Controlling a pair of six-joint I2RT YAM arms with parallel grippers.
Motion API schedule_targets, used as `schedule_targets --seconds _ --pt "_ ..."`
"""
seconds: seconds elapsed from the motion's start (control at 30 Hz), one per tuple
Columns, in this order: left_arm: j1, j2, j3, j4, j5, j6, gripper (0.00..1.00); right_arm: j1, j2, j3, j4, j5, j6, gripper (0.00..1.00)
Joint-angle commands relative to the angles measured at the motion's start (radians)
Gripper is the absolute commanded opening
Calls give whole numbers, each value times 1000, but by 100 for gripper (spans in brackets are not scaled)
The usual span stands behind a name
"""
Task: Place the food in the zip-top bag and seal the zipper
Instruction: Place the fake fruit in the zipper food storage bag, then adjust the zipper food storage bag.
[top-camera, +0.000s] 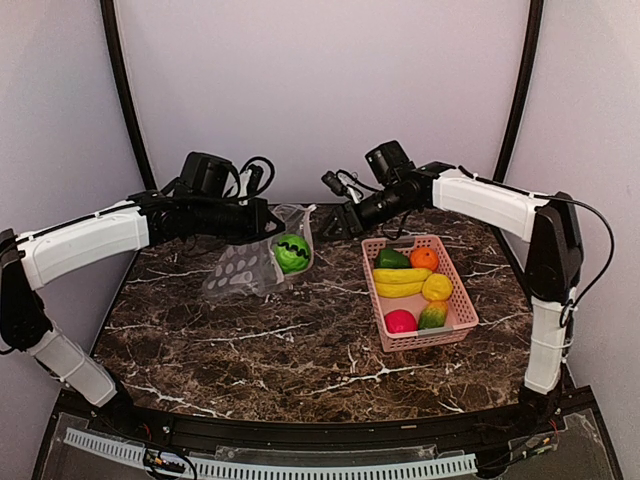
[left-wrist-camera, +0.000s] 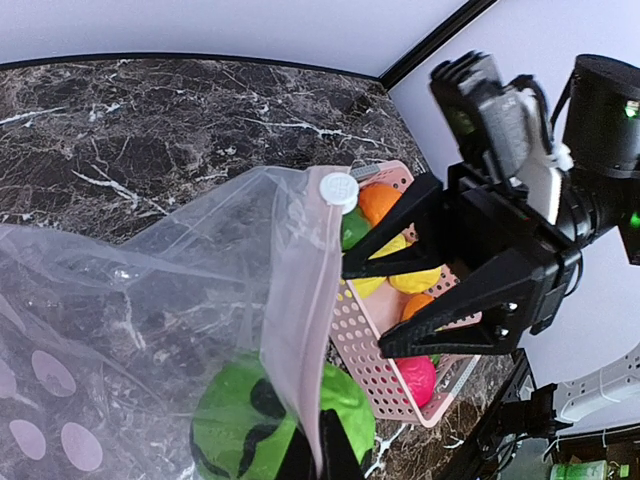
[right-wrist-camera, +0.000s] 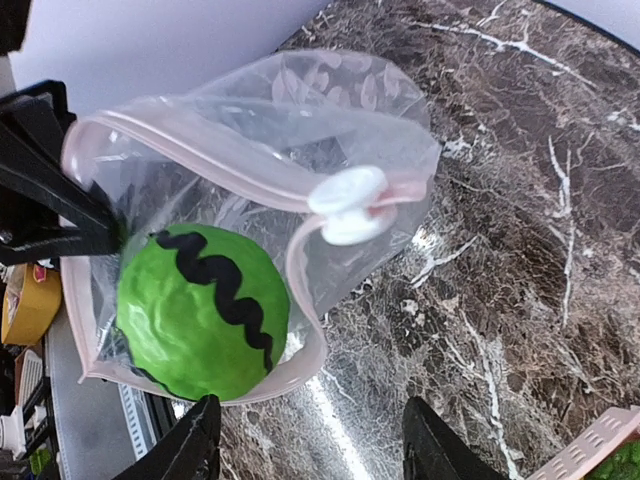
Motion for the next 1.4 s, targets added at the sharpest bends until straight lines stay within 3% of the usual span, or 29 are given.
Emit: schedule_targets --seconds 0.0,0.23,0.37,0.47,0.7,0.8,1.0,1.2,1.37 --pt "2 -47 -3 -7 12 3 1 0 17 -2 67 -106 36 57" --pt "2 -45 -4 3 24 1 1 0 60 3 103 -122 54 56" --pt "1 -46 -8 3 23 2 1 1 102 23 115 -133 71 47" --pt "1 -51 -11 -2 20 4 1 1 126 36 116 -139 77 37" --pt "2 -65 -40 -21 0 11 1 3 97 28 115 -167 74 0" --pt "1 -59 -26 -62 -38 34 1 1 49 42 69 -173 53 0" --pt "1 -20 135 -378 -266 159 1 -38 -44 67 -39 -145 23 0" --pt "1 -51 172 -381 -317 199 1 -39 16 79 -60 -255 61 0" --pt "1 -17 174 -336 -214 169 1 -33 -39 108 -10 -401 115 0"
